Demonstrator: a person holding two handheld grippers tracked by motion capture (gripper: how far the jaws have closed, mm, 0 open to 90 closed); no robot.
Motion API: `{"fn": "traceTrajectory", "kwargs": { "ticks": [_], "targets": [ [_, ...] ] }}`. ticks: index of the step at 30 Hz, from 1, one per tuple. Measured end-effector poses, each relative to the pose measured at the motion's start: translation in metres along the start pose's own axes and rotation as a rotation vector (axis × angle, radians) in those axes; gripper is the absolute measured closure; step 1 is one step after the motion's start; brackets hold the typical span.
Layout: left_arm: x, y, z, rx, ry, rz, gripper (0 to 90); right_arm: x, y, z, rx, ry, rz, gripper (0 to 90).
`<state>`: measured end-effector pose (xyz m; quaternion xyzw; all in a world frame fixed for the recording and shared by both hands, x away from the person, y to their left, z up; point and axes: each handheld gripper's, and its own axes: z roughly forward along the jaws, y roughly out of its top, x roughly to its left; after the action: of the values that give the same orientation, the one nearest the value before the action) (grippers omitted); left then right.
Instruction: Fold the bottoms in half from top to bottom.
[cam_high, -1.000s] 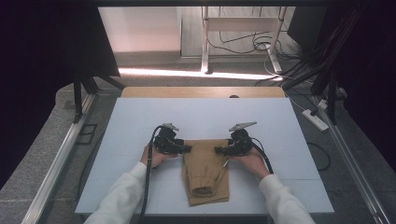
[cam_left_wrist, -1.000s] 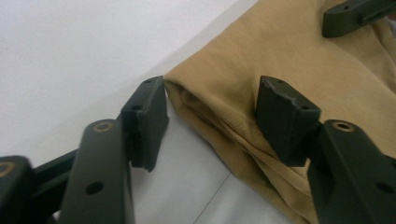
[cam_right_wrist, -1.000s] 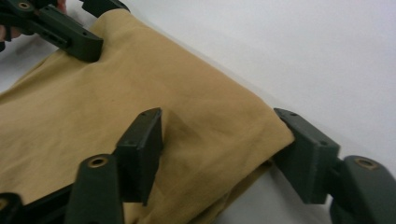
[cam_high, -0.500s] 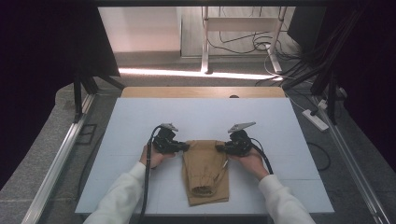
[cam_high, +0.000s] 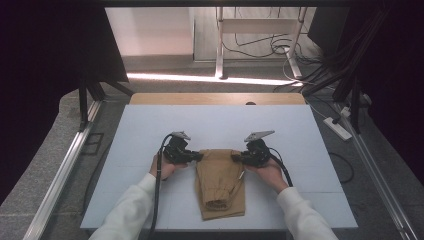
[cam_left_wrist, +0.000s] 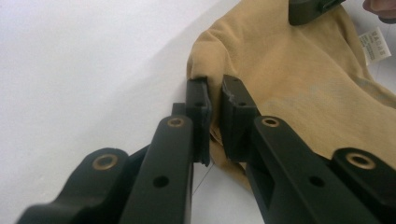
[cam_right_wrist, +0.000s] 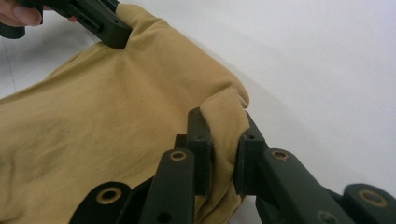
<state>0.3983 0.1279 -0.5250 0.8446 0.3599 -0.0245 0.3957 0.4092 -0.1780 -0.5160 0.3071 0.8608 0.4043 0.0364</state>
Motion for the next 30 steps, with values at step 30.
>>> {"fn": "traceTrajectory", "kwargs": {
  "ticks": [30],
  "targets": [
    [0.016, 0.041, -0.010, -0.060, 0.065, 0.058, 82.2, -0.016, 0.029, -0.007, -0.111, -0.092, -0.018, 81.8]
  ]
}}
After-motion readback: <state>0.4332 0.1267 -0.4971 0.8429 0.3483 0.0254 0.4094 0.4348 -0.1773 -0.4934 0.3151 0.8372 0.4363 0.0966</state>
